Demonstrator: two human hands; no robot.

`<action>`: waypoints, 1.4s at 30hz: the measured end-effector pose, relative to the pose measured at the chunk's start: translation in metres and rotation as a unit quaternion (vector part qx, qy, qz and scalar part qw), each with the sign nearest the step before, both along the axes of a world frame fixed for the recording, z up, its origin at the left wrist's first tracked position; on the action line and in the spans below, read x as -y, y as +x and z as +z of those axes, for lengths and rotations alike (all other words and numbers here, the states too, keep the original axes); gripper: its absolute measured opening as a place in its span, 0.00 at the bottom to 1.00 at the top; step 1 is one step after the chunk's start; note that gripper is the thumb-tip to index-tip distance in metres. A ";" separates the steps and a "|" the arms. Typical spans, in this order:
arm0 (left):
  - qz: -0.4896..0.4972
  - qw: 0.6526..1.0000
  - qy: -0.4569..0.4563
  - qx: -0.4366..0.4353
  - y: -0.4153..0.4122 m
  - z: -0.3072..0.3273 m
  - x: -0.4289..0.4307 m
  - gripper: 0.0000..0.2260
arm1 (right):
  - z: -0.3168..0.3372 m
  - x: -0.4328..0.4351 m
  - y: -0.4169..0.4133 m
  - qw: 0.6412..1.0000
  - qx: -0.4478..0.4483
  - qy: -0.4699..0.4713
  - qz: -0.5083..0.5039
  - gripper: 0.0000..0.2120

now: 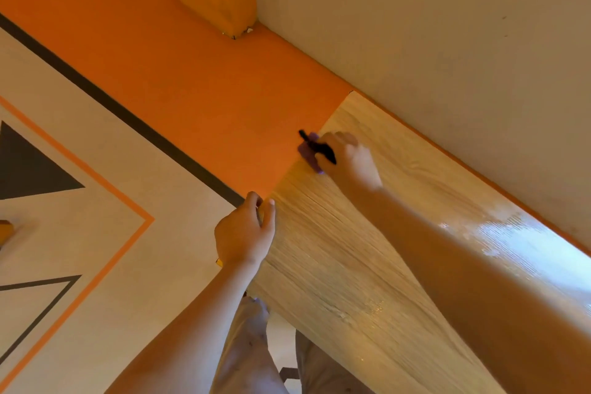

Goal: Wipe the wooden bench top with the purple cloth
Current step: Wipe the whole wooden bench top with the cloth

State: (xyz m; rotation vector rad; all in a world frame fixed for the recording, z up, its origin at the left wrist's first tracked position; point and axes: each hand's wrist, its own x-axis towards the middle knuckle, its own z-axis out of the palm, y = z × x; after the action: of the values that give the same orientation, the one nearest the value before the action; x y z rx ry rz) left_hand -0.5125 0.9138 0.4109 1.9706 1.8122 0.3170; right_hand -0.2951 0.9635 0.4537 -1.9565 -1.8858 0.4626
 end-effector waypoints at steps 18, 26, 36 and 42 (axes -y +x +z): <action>0.094 0.909 -0.259 0.314 -0.087 -0.004 0.074 0.09 | 0.014 0.031 -0.020 0.990 0.065 -0.068 -0.106 0.07; 0.087 0.883 -0.294 0.356 -0.087 0.007 0.066 0.07 | 0.014 0.112 -0.154 0.996 -0.021 -0.060 0.058 0.13; 0.079 0.856 -0.352 0.370 -0.107 0.014 0.051 0.12 | 0.020 0.078 -0.108 0.991 0.037 -0.100 -0.077 0.10; 0.055 0.864 -0.362 0.347 -0.125 0.012 0.024 0.16 | 0.015 0.117 -0.170 0.993 -0.053 -0.083 -0.067 0.10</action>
State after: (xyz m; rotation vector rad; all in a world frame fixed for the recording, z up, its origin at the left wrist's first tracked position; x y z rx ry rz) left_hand -0.6373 0.8899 0.4225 1.0362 1.2850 0.2741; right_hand -0.4653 0.8468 0.4690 -2.1037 -1.6860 0.6888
